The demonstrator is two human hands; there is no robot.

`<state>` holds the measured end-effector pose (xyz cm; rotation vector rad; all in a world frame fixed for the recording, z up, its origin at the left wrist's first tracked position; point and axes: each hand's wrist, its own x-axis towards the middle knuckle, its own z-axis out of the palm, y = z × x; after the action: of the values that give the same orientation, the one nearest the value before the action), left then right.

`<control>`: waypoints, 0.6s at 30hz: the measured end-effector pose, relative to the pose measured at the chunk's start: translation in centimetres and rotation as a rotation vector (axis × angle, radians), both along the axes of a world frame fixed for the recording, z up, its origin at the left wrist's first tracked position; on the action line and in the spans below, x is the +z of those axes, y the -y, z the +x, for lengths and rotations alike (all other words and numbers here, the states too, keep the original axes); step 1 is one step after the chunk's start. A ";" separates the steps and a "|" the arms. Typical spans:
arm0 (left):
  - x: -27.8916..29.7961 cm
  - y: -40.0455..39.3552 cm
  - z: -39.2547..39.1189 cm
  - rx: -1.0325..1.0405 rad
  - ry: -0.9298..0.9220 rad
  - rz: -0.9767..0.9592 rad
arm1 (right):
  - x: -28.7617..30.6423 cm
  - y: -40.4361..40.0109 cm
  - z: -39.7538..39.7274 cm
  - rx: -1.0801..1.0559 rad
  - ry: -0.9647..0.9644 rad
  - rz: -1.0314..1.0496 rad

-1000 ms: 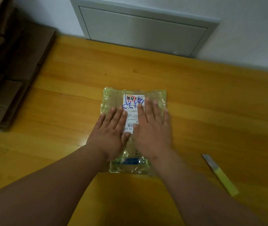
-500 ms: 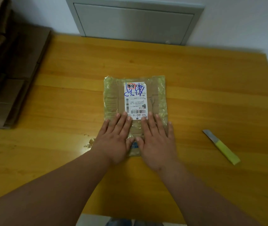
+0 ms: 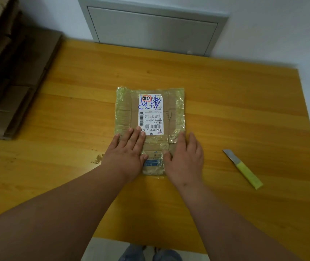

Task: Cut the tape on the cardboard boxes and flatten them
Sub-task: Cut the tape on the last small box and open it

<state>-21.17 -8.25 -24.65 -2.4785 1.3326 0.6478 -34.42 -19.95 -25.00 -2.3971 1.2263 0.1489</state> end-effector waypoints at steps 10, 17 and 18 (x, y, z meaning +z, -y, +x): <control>1.4 0.7 -1.1 0.075 -0.011 0.013 | 3.3 2.2 1.6 -0.368 0.216 0.497; 4.4 0.9 -1.4 0.014 0.107 -0.168 | 4.5 2.8 0.0 -0.247 0.320 0.569; 5.0 0.9 -1.4 0.009 0.130 -0.188 | 5.0 3.1 -0.4 -0.230 0.334 0.596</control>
<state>-22.55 -9.15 -19.61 -2.6224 1.3914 0.3704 -34.77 -23.02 -20.04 -1.6797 1.0959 0.0310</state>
